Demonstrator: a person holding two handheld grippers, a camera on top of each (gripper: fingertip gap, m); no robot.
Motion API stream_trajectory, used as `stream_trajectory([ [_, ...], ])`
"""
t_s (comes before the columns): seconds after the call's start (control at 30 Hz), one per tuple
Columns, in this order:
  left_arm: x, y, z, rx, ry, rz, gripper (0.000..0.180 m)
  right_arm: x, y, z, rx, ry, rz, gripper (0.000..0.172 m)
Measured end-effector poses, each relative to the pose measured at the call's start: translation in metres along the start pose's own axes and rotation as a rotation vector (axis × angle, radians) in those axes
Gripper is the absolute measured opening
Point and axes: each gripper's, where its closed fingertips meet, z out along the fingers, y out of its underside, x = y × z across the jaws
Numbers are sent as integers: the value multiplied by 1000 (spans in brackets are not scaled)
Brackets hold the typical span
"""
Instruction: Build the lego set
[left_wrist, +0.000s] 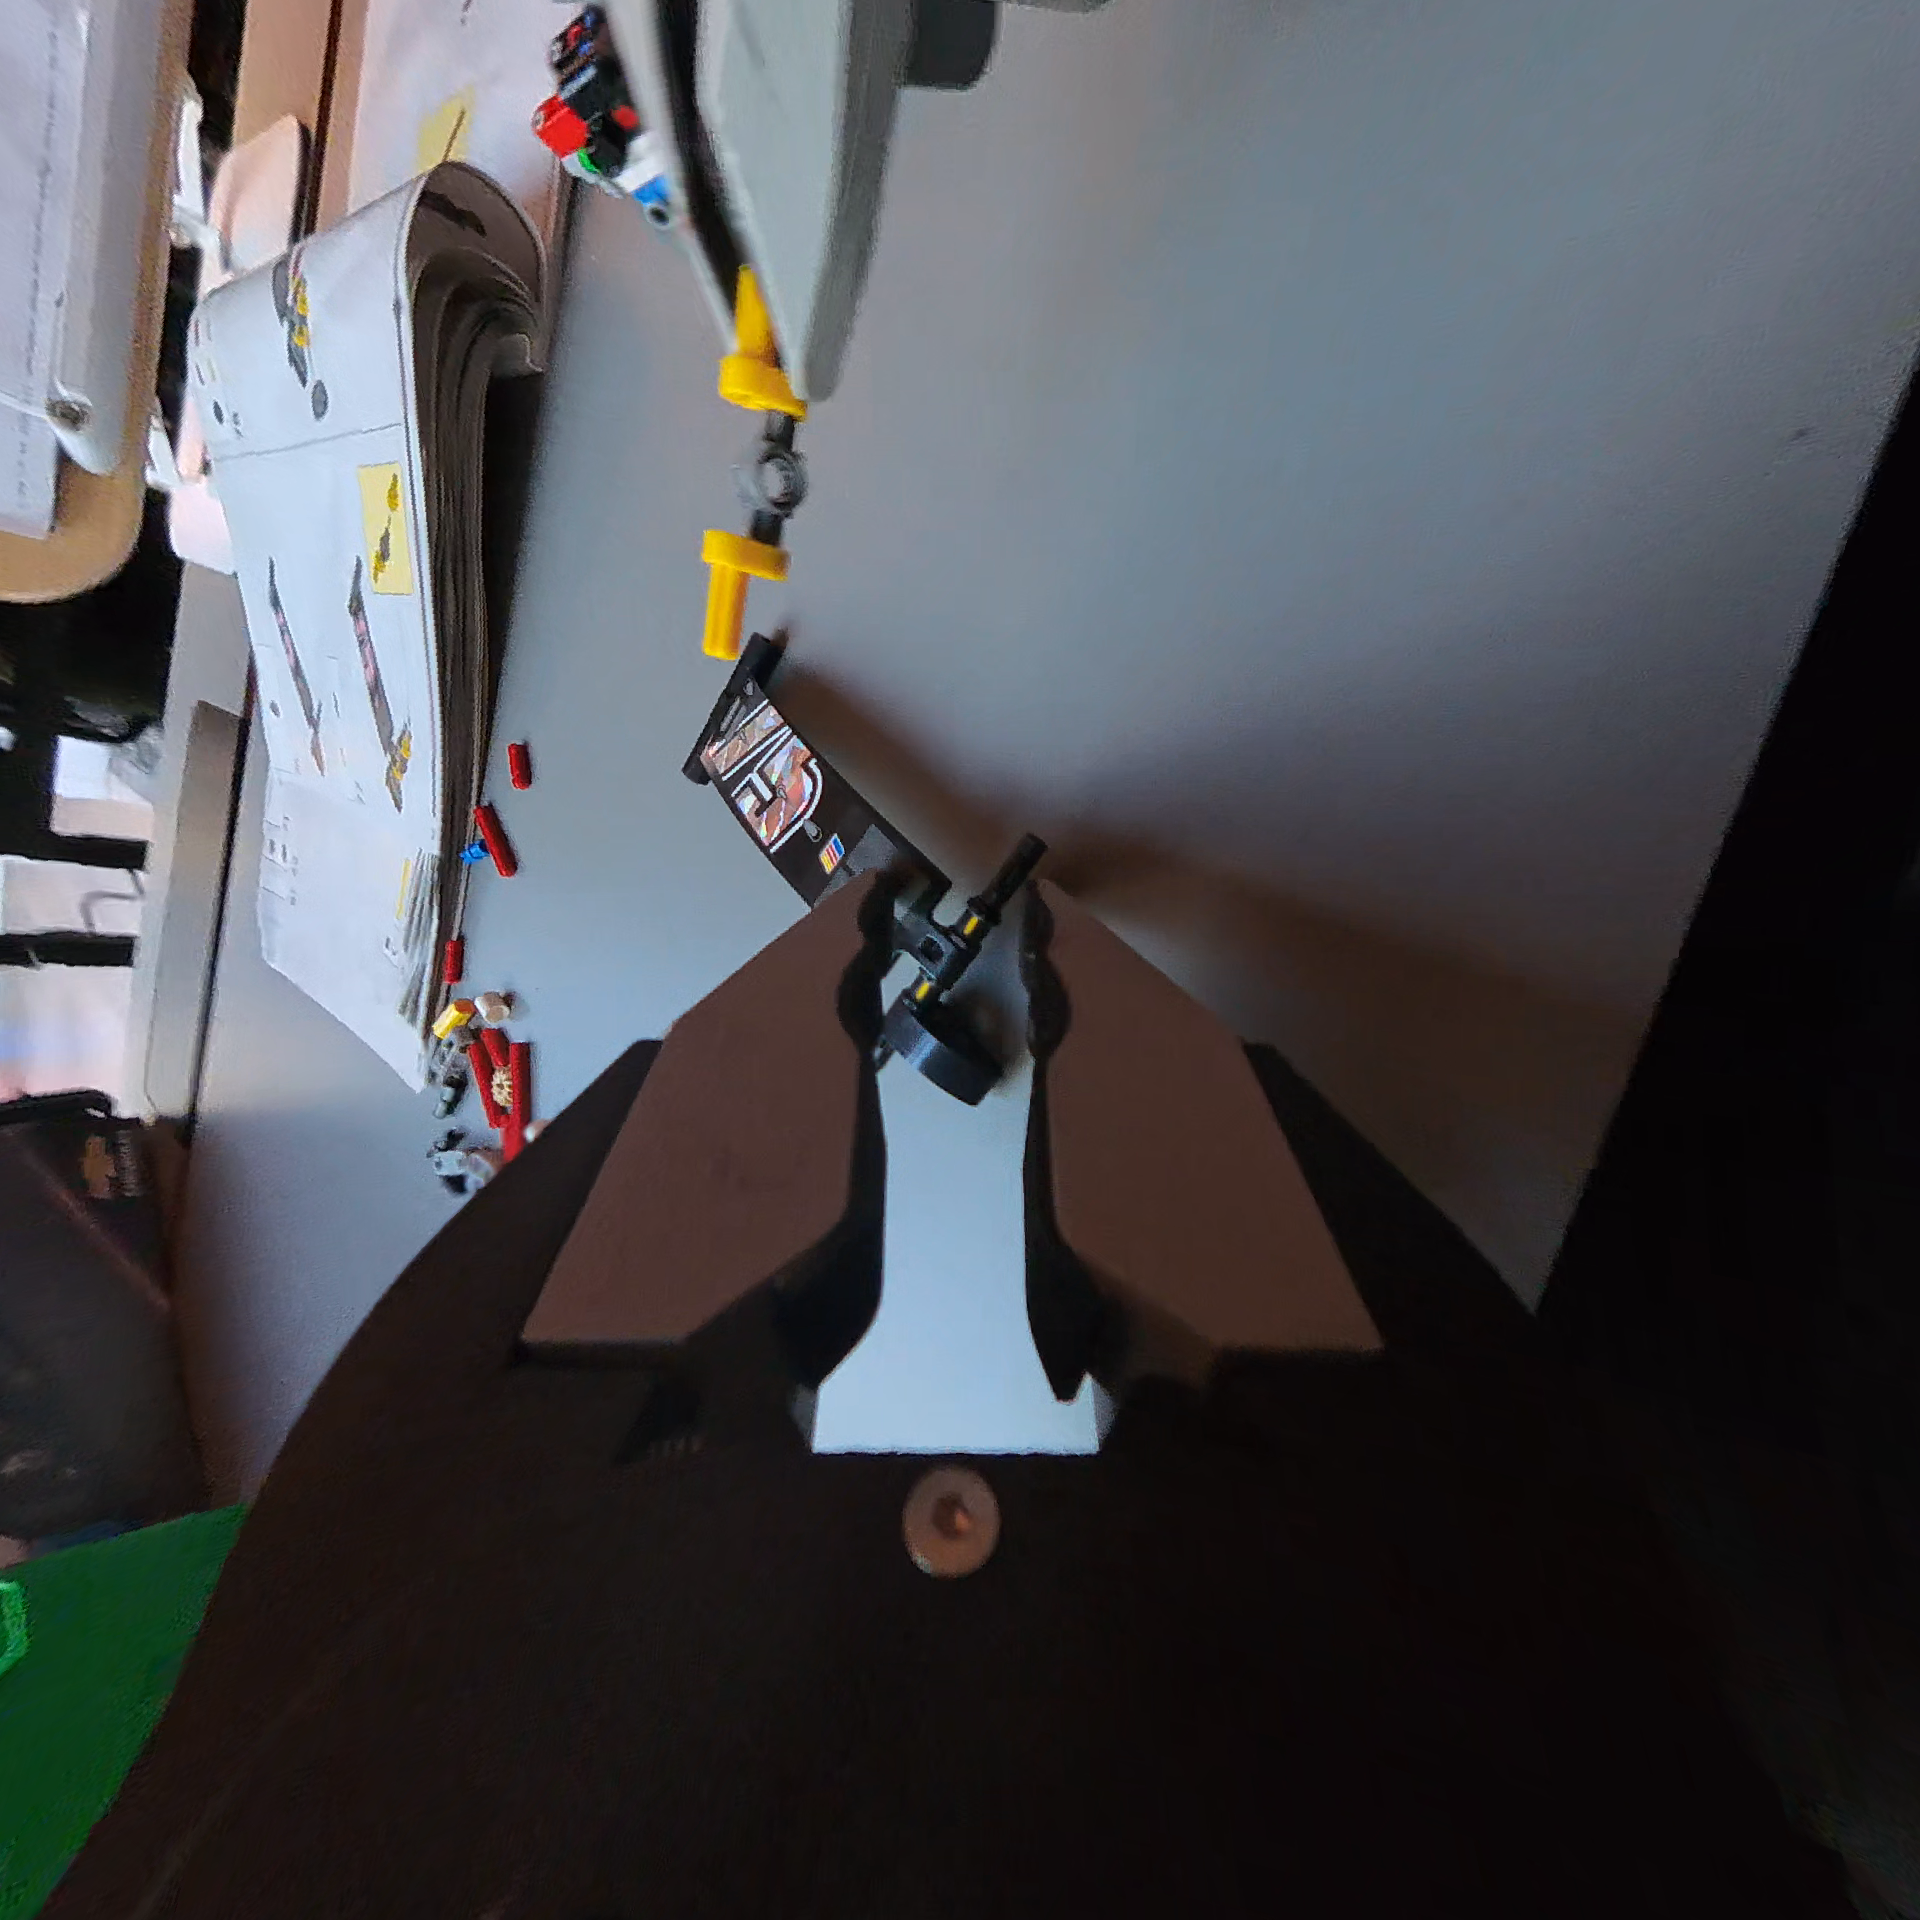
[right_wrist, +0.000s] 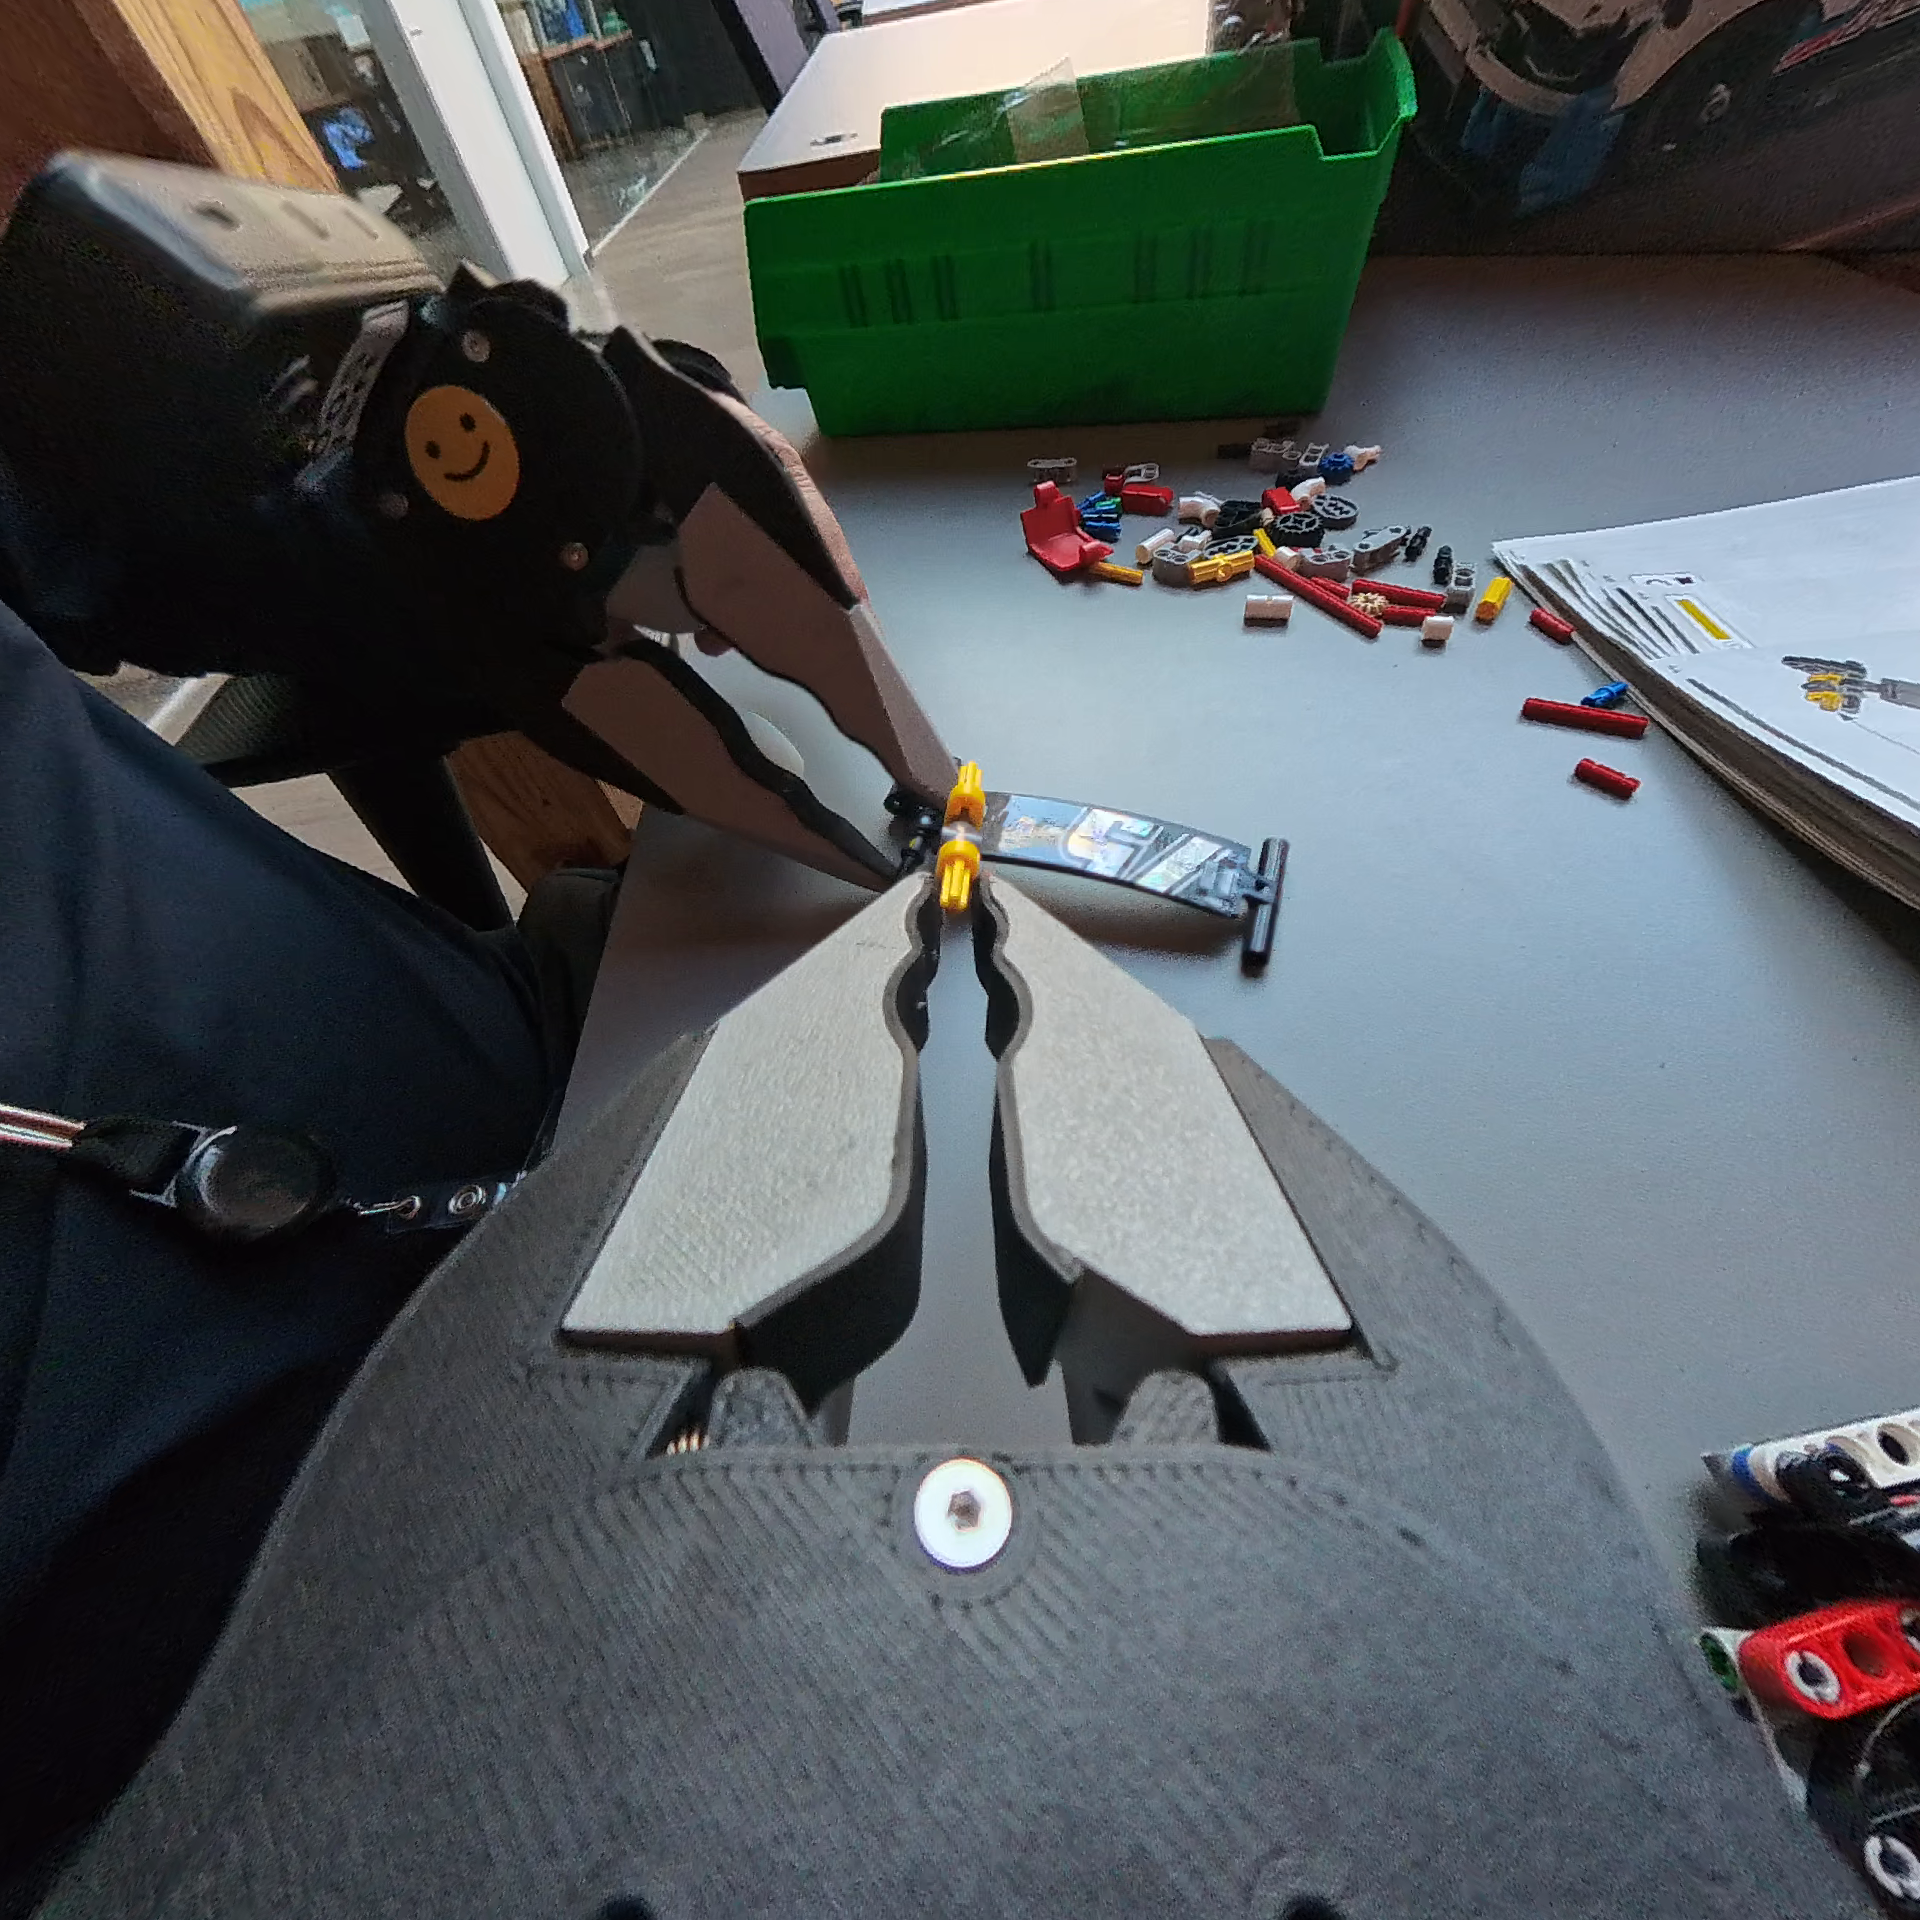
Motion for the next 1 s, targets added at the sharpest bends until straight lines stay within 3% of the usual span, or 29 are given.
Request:
stream_trajectory([
  [0.1,-7,-3,-1,59,23,-157,18,-1,0,0,-2,4,-9,3],
  [0.13,-9,-5,-4,95,48,-225,0,0,0,0,-1,4,-9,3],
  [0.3,-24,0,-13,228,197,-610,0,0,0,0,0,6,-11,3],
  [0.4,-33,10,-15,258,222,-713,0,0,1,1,-7,9,-11,3],
  [0.47,-38,15,-17,250,225,-726,3,2,2,1,-15,13,-1,3],
  [0.53,-41,18,-15,207,242,-735,34,5,4,1,-25,21,26,3],
  [0.63,-44,11,-8,169,281,-721,50,15,8,1,-48,48,83,3],
  [0.77,-46,6,12,79,283,-630,55,21,15,0,-79,7,218,3],
  [0.93,-38,15,32,-30,374,-557,60,15,29,0,-148,-157,454,3],
  [0.97,-38,16,34,-34,380,-545,58,14,32,0,-161,-166,474,3],
  [1.0,-38,16,33,-24,388,-534,45,14,34,0,-175,-167,484,3],
])
